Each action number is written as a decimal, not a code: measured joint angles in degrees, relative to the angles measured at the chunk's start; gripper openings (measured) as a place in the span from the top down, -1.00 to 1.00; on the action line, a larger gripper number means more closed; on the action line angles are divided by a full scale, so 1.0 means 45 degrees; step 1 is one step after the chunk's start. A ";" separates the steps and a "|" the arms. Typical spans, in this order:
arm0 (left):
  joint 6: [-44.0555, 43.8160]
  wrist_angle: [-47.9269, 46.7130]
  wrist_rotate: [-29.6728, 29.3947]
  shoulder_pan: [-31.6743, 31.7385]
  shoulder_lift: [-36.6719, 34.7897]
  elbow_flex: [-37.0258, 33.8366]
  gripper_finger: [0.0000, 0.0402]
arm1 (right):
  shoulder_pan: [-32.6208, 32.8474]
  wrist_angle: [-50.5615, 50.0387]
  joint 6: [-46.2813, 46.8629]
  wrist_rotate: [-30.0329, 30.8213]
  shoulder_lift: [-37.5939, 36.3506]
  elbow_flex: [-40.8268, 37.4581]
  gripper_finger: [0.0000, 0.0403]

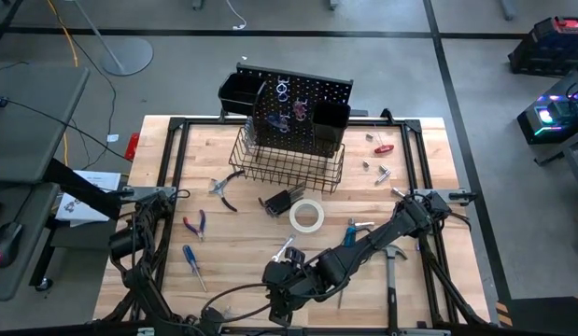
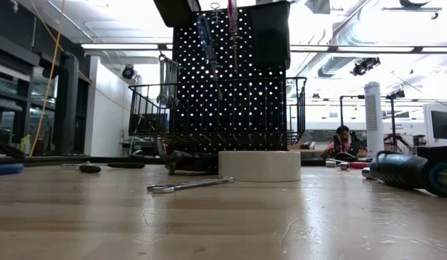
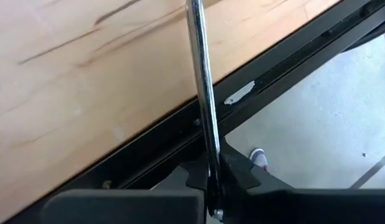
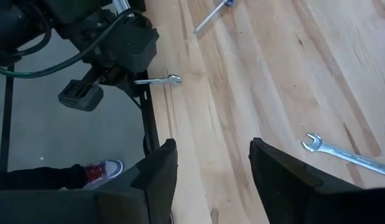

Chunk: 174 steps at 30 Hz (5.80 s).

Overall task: Hang tools onto peg board
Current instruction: Hang the wrench on the peg board

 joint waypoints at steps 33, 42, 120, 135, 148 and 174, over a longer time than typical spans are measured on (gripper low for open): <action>1.2817 -0.6908 -0.7644 0.1445 -0.9578 0.1822 1.00 | -0.0479 0.7213 -0.4370 0.3031 -0.1782 0.0005 0.05; 1.4839 -0.7821 0.0072 0.3463 -1.2133 0.1819 1.00 | -0.0609 0.5196 -1.1958 0.5948 -0.3268 0.0033 0.05; 1.2121 -0.1340 0.6571 1.2716 -1.3107 0.1822 0.95 | -0.3178 1.0458 -2.7209 1.0439 -0.2148 0.0185 0.96; 1.5319 -0.3573 0.6000 1.4304 -1.4335 0.1822 0.28 | -0.3154 0.9219 -2.5928 1.1811 -0.2123 0.0165 1.00; 1.7537 -0.5493 0.2177 1.4763 -1.7245 0.1817 0.15 | -0.3135 0.5389 -1.8534 1.0557 -0.2172 0.0214 1.00; 1.6725 0.3286 0.3871 1.4345 -2.4430 -0.9695 0.15 | -0.7115 -0.0939 -0.4890 -0.0440 -0.1483 0.0202 1.00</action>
